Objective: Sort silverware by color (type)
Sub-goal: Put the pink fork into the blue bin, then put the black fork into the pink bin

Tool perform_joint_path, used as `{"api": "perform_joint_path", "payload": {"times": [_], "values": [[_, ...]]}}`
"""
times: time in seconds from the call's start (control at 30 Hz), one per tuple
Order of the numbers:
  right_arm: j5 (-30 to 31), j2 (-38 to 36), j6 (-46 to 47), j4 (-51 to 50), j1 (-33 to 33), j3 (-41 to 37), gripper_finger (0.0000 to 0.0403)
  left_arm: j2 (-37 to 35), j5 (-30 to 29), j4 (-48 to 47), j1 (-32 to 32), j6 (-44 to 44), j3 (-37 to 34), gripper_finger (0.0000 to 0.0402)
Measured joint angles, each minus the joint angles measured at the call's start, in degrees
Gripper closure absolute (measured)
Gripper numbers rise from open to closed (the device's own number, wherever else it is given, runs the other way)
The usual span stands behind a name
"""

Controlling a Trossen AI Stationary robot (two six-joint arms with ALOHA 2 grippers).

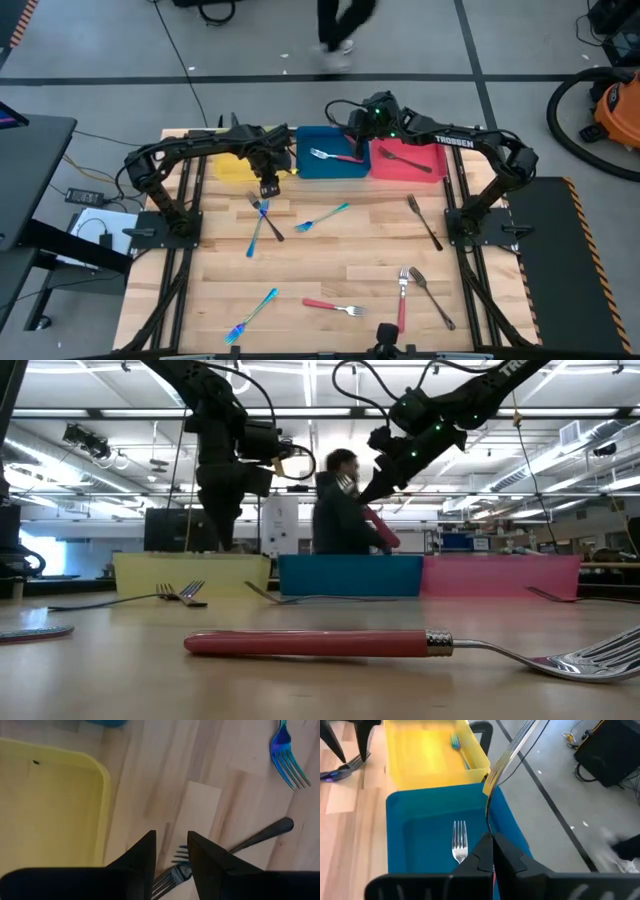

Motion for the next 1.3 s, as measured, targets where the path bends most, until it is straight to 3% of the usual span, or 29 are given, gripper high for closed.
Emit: {"api": "perform_joint_path", "payload": {"times": [0.13,0.83,1.3], "values": [[-3.1,1.3,-0.3,0.7,0.5,0.1,0.0398,-0.1,0.0,0.1,-0.2,0.0,0.0,0.0290],[-4.7,16.2,-1.0,2.2,0.8,0.1,0.0397,-0.2,-0.3,2.2,-0.2,1.5,0.0,0.0290],[-2.5,17.1,-1.0,4.7,1.4,0.0,0.0322,-0.2,-0.3,2.2,-0.2,1.2,0.0,0.0290]]}}
